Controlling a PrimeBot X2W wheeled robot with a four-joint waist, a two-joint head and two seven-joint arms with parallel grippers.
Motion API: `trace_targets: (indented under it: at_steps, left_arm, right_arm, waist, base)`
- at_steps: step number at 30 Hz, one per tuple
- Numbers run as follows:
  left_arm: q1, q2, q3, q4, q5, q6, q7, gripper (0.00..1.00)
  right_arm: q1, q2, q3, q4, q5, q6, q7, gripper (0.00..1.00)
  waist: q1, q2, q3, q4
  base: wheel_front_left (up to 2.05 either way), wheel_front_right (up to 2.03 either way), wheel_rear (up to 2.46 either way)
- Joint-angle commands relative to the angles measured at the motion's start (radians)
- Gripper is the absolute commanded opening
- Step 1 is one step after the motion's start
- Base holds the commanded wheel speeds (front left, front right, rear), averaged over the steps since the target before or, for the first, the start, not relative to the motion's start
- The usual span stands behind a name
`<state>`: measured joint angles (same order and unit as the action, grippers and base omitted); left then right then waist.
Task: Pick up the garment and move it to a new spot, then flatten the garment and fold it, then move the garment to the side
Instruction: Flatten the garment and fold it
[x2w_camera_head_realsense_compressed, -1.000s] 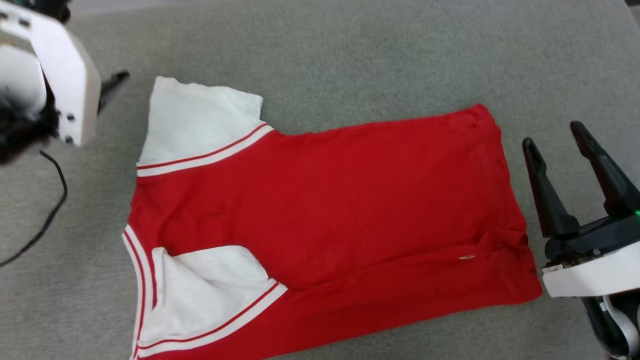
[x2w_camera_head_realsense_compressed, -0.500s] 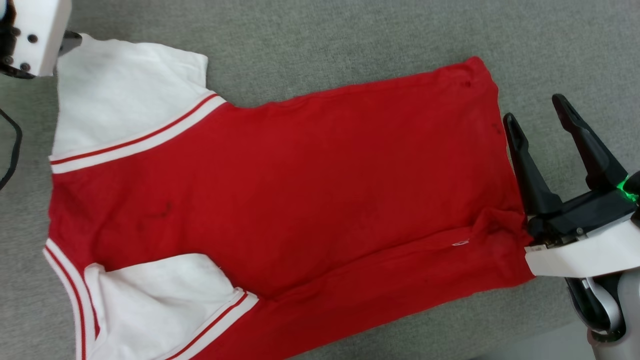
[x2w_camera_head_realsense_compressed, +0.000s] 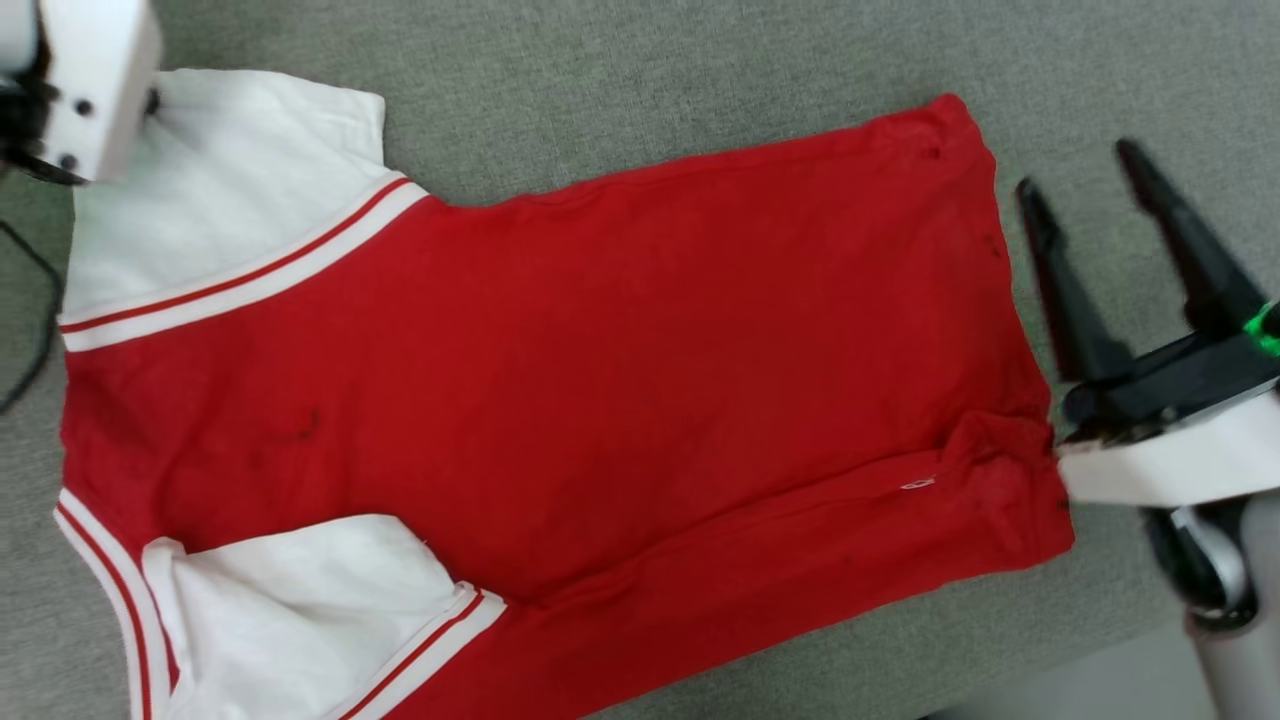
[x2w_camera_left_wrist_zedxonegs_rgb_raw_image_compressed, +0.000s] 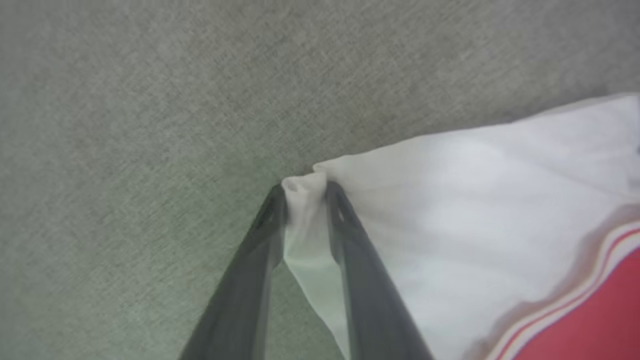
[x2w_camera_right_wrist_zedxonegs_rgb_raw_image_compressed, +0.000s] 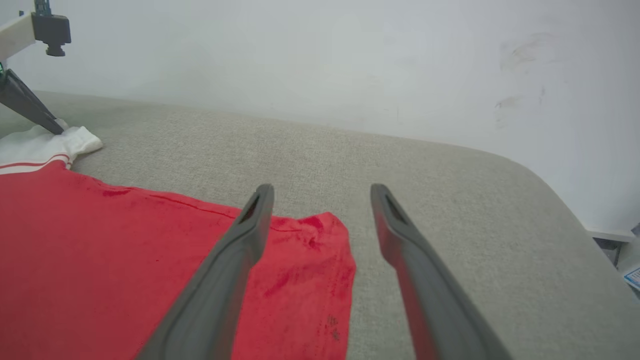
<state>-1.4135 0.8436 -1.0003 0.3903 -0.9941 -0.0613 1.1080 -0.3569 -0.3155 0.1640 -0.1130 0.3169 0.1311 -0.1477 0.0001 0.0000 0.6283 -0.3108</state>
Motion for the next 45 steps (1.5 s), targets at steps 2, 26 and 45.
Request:
trace_targets:
  at_steps: [2, 26, 45]
  left_arm:
    - [0.05, -0.009, -0.017, 0.016, -0.002, -0.007, -0.02, 0.0]
    - [0.061, -0.121, -0.043, -0.153, -0.011, -0.064, -0.216, 0.0]
    - [0.026, -0.123, -0.087, -0.206, -0.007, -0.068, -0.279, 0.0]
  right_arm:
    - [-0.031, -0.027, -0.019, -0.003, -0.009, -0.001, 0.012, 1.0]
    - [-0.425, -0.492, 0.23, 0.124, 0.4, -0.001, 1.068, 1.0]
    - [-0.505, -0.361, 0.432, 0.422, 0.437, 0.0, 1.129, 0.46]
  waist:
    - [-0.0001, 0.0, -0.029, 0.017]
    - [-0.0001, 0.0, -0.122, 0.233]
    - [-0.0001, 0.0, -0.043, 0.296]
  base:
    - [0.0, 0.0, 0.0]
    - [0.0, 0.0, 0.0]
    - [0.0, 0.0, 0.0]
